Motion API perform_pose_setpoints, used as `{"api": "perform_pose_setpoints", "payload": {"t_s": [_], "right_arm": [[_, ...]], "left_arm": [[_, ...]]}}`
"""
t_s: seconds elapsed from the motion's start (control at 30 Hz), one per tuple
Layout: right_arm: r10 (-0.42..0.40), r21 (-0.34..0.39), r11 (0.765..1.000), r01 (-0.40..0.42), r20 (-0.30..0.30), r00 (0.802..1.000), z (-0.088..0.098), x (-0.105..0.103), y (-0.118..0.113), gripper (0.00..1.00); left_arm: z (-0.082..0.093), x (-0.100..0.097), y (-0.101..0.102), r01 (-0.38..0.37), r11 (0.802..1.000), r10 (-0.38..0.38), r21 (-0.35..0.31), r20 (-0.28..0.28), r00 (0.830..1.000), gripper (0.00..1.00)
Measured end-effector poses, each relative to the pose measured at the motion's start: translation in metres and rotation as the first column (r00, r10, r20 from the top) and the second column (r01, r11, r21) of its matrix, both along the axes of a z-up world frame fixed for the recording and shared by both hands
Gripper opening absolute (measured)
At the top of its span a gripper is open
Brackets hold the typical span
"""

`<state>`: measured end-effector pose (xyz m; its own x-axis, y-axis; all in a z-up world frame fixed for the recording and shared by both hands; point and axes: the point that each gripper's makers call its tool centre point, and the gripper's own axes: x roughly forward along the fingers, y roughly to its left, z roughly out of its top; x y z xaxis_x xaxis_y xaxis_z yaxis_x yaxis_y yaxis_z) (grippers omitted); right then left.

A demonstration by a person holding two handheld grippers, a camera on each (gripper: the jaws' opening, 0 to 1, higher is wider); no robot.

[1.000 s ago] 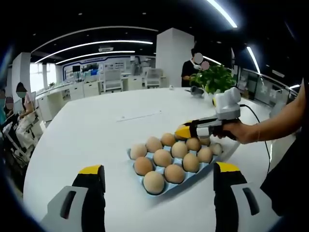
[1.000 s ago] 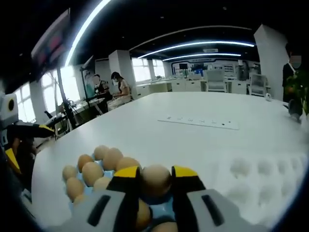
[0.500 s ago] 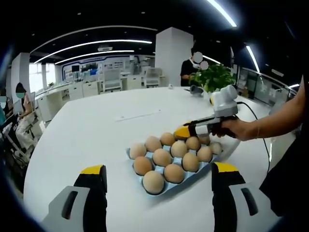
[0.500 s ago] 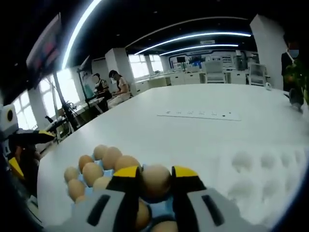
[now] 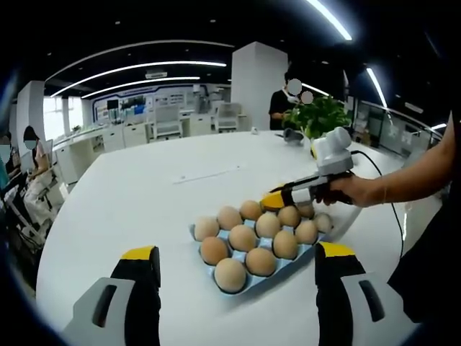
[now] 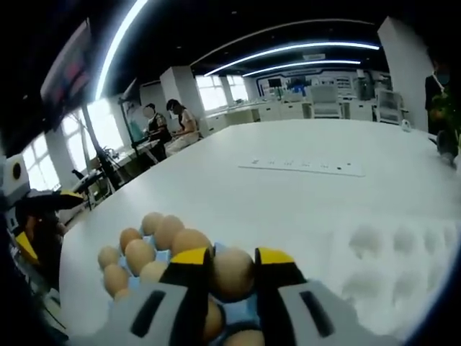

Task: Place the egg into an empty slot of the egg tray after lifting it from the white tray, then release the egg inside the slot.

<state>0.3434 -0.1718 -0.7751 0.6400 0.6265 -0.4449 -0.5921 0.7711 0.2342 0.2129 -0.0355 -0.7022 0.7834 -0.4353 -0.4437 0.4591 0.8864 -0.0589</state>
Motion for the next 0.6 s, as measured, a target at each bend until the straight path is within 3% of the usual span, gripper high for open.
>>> {"api": "perform_pose_setpoints", "payload": {"t_s": [0.33, 0.4, 0.5, 0.6], "right_arm": [[-0.010, 0.020, 1.000, 0.011, -0.011, 1.000, 0.002, -0.004, -0.007, 0.25], [-0.017, 0.074, 0.997, 0.014, 0.036, 0.999, 0.013, -0.005, -0.010, 0.25], [-0.056, 0.048, 0.998, 0.051, 0.116, 0.992, 0.022, -0.006, -0.032, 0.25], [-0.079, 0.035, 0.997, 0.076, 0.096, 0.992, 0.018, -0.007, -0.048, 0.25]], "left_arm": [[0.003, 0.001, -0.003, 0.007, 1.000, -0.007, 0.006, 0.008, 1.000, 0.90], [0.003, 0.001, -0.003, 0.007, 1.000, -0.007, 0.010, 0.010, 1.000, 0.90], [0.003, 0.000, -0.005, 0.007, 1.000, -0.007, 0.006, 0.009, 1.000, 0.90], [0.002, 0.000, -0.007, 0.013, 1.000, -0.013, 0.009, 0.008, 1.000, 0.90]]}}
